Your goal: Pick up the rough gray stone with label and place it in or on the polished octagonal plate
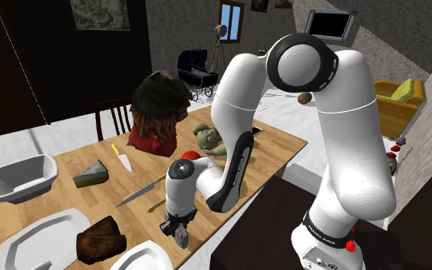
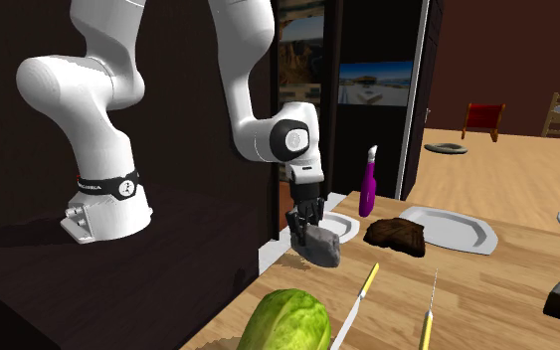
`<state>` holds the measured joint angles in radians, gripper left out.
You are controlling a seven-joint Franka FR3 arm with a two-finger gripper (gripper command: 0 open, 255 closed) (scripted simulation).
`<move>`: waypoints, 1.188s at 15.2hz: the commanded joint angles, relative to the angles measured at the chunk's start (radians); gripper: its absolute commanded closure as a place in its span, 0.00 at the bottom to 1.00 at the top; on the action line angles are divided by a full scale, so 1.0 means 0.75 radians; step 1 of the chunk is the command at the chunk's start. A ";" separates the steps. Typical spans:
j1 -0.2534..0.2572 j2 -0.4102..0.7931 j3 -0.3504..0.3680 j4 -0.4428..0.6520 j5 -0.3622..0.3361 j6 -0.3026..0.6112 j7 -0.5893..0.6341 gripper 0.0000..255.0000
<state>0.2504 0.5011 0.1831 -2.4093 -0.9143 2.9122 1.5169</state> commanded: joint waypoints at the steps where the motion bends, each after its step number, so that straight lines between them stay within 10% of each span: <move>1: -0.016 -0.019 0.020 -0.009 0.021 -0.010 -0.021 1.00; 18: -0.239 -0.337 0.354 -0.113 0.457 -0.217 -0.361 1.00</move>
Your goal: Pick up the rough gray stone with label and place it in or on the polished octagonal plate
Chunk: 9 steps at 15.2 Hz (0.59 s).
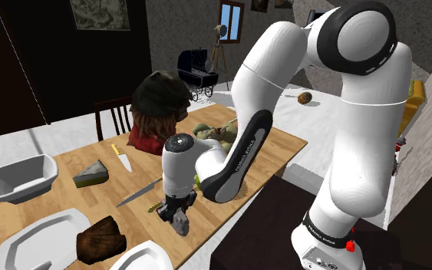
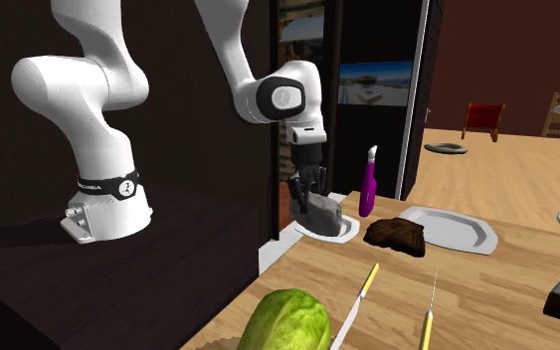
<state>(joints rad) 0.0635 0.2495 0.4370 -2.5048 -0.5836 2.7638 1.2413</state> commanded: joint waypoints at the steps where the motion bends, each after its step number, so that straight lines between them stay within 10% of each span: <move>1: 0.038 0.013 0.025 0.043 0.017 -0.042 0.036 1.00; 9: 0.256 0.164 0.078 0.324 0.014 -0.241 0.243 1.00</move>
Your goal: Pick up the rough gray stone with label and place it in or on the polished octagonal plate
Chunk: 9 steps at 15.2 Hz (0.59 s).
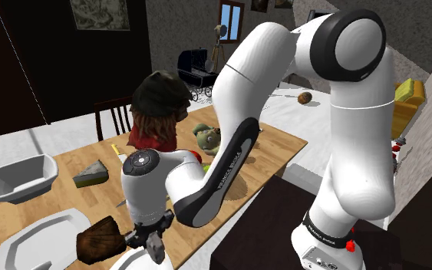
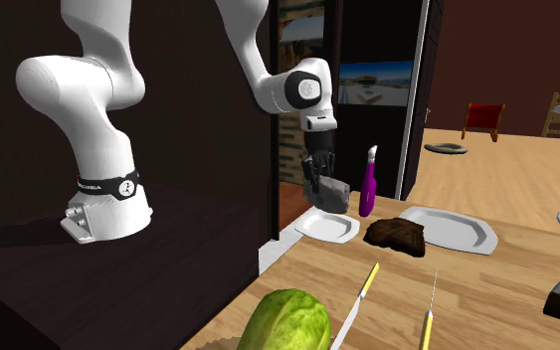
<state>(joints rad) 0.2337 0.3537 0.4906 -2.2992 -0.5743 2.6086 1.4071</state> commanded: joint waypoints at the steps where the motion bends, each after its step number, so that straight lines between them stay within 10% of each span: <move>1: 0.057 0.048 0.010 0.091 0.001 -0.061 0.044 1.00; 9: 0.157 0.188 -0.048 0.192 -0.093 -0.049 0.152 1.00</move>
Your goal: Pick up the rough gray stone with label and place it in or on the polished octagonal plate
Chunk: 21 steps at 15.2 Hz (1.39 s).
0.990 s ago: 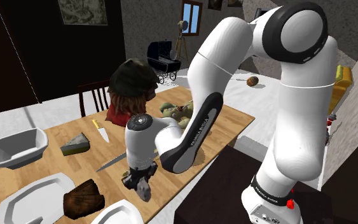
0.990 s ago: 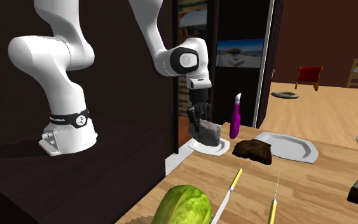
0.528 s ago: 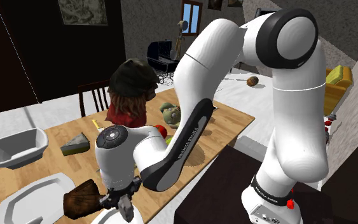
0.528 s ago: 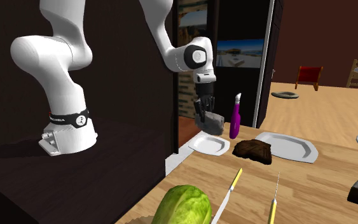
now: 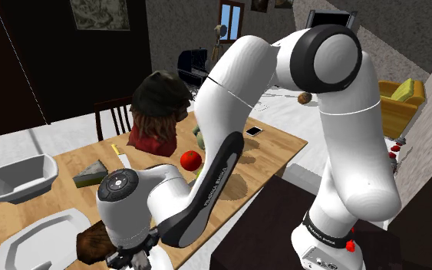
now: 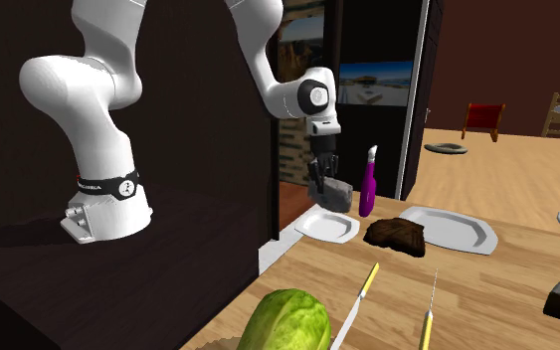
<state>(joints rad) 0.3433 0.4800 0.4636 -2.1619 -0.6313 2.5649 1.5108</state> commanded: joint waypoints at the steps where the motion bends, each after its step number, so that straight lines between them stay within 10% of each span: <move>1: 0.019 0.036 -0.023 0.013 -0.031 0.019 0.026 1.00; 19: 0.100 0.190 -0.129 0.068 -0.159 0.113 0.129 1.00; 20: 0.100 0.190 -0.129 0.067 -0.159 0.113 0.129 0.00; 21: 0.100 0.190 -0.129 0.067 -0.159 0.113 0.129 0.00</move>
<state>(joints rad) 0.4186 0.6227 0.3665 -2.1114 -0.7502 2.6495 1.6072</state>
